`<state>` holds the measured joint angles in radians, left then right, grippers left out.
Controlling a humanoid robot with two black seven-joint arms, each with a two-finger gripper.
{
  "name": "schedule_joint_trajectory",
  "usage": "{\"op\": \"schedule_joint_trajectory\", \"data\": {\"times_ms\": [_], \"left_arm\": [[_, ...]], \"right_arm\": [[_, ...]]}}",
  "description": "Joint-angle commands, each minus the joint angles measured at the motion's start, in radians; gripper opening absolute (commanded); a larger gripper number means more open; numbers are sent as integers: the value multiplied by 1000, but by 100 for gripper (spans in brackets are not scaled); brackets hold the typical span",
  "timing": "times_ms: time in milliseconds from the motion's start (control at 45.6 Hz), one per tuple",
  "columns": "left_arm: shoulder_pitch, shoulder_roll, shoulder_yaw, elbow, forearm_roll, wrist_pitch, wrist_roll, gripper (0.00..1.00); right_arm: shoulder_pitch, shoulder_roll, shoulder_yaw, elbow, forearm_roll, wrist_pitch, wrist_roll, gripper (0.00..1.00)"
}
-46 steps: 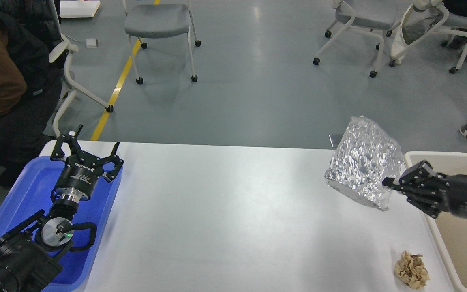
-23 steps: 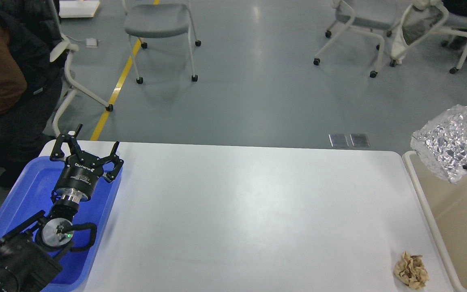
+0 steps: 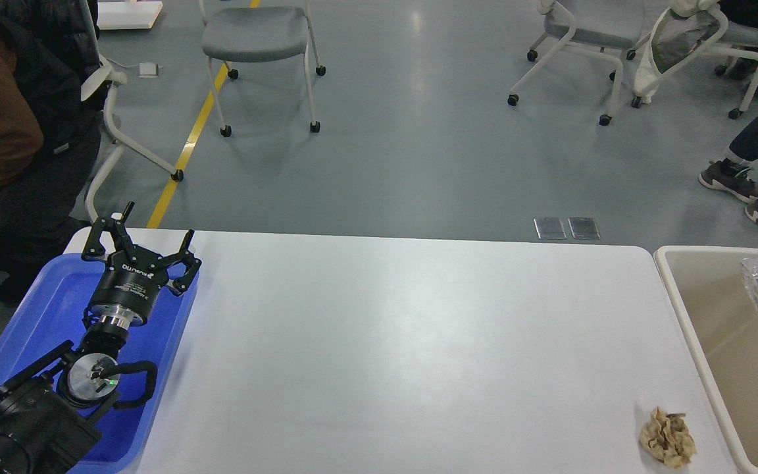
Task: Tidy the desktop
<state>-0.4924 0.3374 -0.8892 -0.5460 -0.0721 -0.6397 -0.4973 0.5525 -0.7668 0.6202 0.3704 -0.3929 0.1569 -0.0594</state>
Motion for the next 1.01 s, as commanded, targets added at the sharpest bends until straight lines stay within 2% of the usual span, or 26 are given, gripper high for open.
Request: {"op": "schedule_joint_trajectory", "data": {"times_ms": [0, 154, 417, 614, 899, 921, 943, 987], "left_arm": [[0, 0, 1, 0, 0, 0, -1, 100], [0, 0, 1, 0, -2, 2, 0, 100], [0, 0, 1, 0, -2, 2, 0, 100], [0, 0, -1, 0, -2, 0, -1, 100], [0, 0, -1, 0, -2, 2, 0, 100], [0, 0, -1, 0, 0, 2, 0, 100], [0, 0, -1, 0, -2, 2, 0, 100], [0, 0, -1, 0, 0, 2, -1, 100]], "right_arm": [[24, 69, -114, -116, -1, -114, 6, 0], [35, 76, -218, -145, -7, -117, 7, 0], [73, 93, -551, -176, -15, -119, 38, 0], [127, 122, -767, -202, -26, -132, 39, 0], [147, 179, -907, -229, -158, -175, 76, 0], [147, 182, -907, -229, -158, -180, 76, 3], [147, 185, -907, -229, -158, -184, 76, 16], [149, 188, -905, -229, -158, -191, 79, 52]]}}
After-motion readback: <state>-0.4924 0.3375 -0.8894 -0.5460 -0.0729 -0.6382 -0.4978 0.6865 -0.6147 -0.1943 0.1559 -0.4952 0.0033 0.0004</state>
